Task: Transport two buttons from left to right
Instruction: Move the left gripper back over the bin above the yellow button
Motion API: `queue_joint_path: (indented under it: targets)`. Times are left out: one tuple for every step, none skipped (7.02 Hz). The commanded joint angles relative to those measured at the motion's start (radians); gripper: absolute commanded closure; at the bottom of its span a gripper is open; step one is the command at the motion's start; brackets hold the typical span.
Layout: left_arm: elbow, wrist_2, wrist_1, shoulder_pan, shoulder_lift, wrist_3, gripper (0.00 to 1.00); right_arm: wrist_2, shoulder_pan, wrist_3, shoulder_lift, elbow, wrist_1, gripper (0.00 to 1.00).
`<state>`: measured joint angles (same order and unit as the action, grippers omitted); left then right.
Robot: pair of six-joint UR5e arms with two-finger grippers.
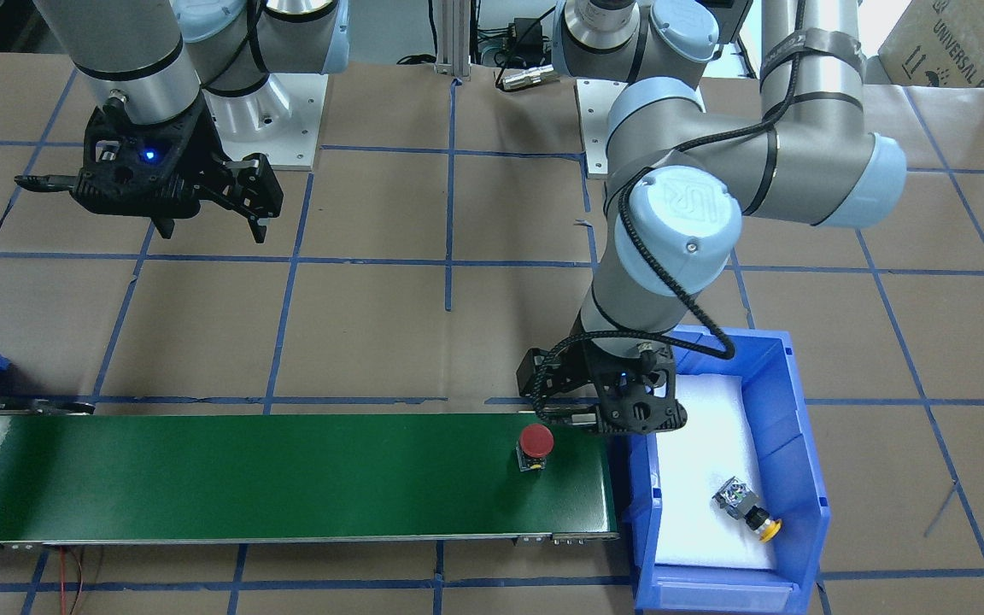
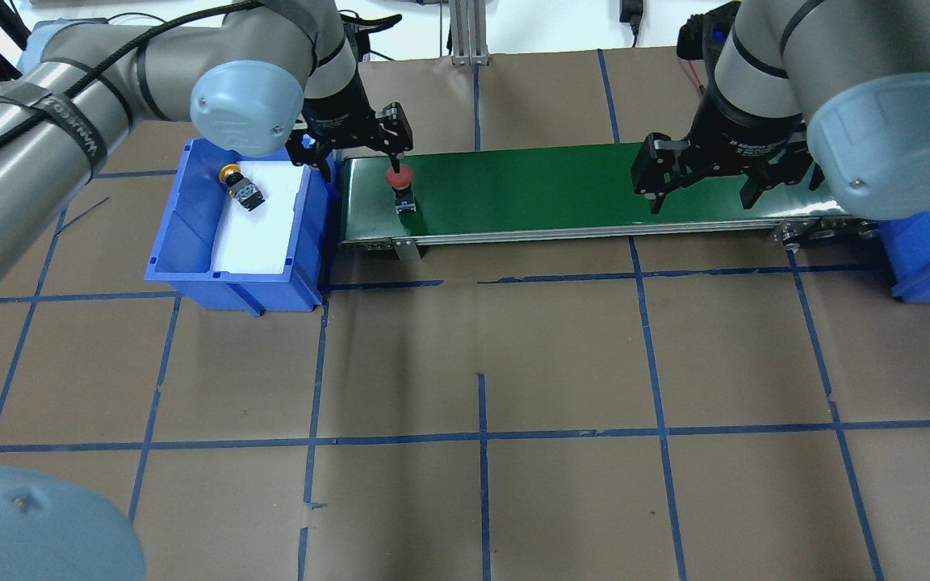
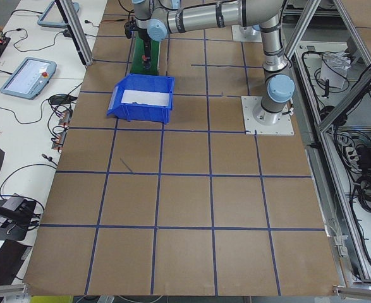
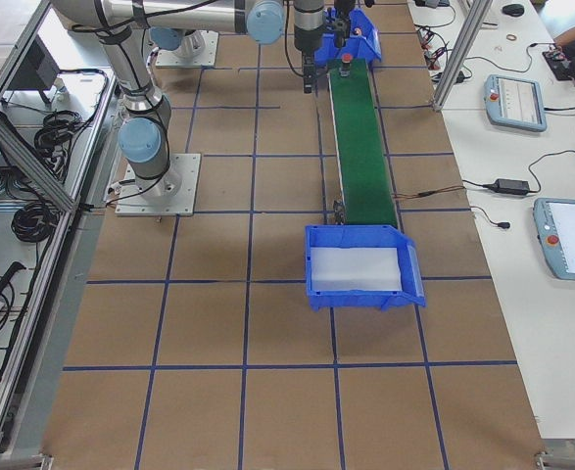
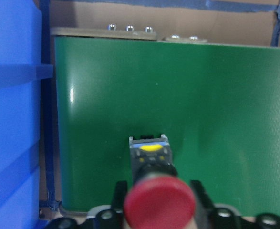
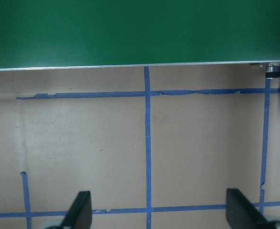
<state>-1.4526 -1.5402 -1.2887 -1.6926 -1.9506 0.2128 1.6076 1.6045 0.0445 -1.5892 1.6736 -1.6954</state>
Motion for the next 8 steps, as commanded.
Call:
queue_joint_path:
  targets:
    - [-0.110, -0.001, -0.012, 0.063, 0.143, -0.059, 0.00, -0.002, 0.000, 0.000, 0.000, 0.000, 0.000, 0.00]
    - [-0.121, -0.001, -0.049, 0.089, 0.189, -0.073, 0.00, -0.002, 0.000, 0.000, 0.000, 0.000, 0.000, 0.00]
    - [-0.114, 0.006, -0.067, 0.132, 0.190, -0.145, 0.00, -0.002, 0.000, 0.003, 0.000, 0.000, 0.000, 0.00]
    - [-0.127, 0.009, -0.064, 0.166, 0.187, -0.164, 0.00, -0.002, 0.000, 0.003, 0.000, 0.000, 0.000, 0.00]
    - [-0.111, -0.001, -0.058, 0.171, 0.180, -0.165, 0.00, -0.002, 0.000, 0.003, 0.000, 0.000, 0.000, 0.00]
    - [-0.108, -0.001, -0.058, 0.172, 0.171, -0.171, 0.00, -0.002, 0.000, 0.003, 0.000, 0.000, 0.000, 0.00]
    - [-0.114, -0.003, -0.051, 0.174, 0.126, -0.244, 0.00, -0.002, 0.002, 0.005, 0.000, 0.003, 0.000, 0.00]
    - [-0.095, -0.001, 0.024, 0.176, 0.055, -0.284, 0.00, -0.002, 0.000, 0.005, 0.000, 0.005, 0.000, 0.00]
